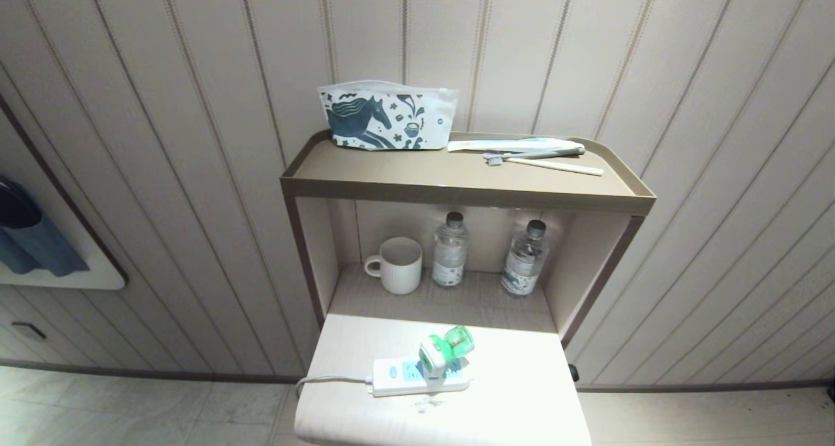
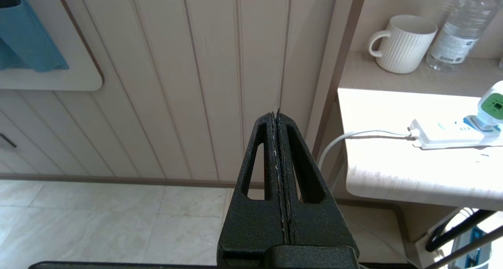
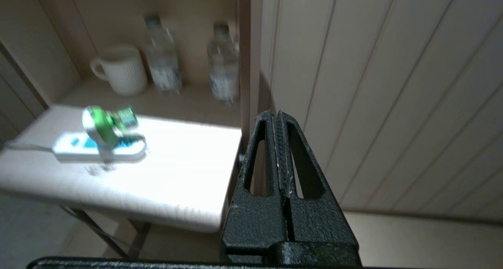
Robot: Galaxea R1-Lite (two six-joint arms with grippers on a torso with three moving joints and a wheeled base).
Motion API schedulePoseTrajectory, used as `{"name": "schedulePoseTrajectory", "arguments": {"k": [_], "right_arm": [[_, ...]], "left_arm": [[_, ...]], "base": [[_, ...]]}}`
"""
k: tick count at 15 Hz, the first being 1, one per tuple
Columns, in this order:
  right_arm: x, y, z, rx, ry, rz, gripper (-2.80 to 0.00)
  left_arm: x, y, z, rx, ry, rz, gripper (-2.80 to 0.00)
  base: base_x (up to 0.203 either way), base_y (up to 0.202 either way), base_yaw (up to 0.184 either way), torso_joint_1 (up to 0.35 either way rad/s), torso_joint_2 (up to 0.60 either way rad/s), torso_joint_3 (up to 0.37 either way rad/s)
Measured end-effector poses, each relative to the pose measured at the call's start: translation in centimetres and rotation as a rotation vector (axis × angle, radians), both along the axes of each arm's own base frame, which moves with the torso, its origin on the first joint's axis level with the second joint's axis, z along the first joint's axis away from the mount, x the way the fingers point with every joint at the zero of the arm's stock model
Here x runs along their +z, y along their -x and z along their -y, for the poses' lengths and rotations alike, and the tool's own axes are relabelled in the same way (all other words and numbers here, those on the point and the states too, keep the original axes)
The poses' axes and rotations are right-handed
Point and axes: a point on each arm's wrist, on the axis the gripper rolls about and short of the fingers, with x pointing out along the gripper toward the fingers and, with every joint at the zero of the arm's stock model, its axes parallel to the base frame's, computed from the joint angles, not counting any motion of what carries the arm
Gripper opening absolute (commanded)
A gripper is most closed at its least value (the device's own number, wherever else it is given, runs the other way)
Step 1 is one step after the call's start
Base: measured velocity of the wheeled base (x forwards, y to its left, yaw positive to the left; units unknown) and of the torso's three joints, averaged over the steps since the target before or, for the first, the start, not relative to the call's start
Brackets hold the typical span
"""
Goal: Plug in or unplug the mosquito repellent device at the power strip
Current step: Hold the socket with your left hand and unplug it with your right hand
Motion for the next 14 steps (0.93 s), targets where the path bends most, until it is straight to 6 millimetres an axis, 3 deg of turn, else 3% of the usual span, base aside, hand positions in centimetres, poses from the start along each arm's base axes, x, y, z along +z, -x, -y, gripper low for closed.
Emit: {"name": "schedulePoseTrajectory", "arguments": {"k": [3,9,11,14], "right_arm": [[7.7,-0.5,-0.1,0.067,0.001,0.000,-2.80],[19.7,-7.1,-0.8,0.333,0.001,-0.145,-2.80],[21.8,-9.5,-1.8,0.477,0.022,-0.283,-2.80],[20.7,-14.7,-5.4,0.586,0.216,-0.611,-2.80]], "left_arm": [[0.0,0.0,0.0,0.000,0.000,0.000,-2.80],[0.0,0.0,0.0,0.000,0.000,0.000,-2.80],[0.0,0.0,0.0,0.000,0.000,0.000,-2.80],[0.0,0.0,0.0,0.000,-0.001,0.000,-2.80]], "base": [[0.000,0.000,0.000,0.000,0.00,0.000],[0.000,0.000,0.000,0.000,0.00,0.000],[0.000,0.000,0.000,0.000,0.00,0.000],[0.000,0.000,0.000,0.000,0.00,0.000]]}}
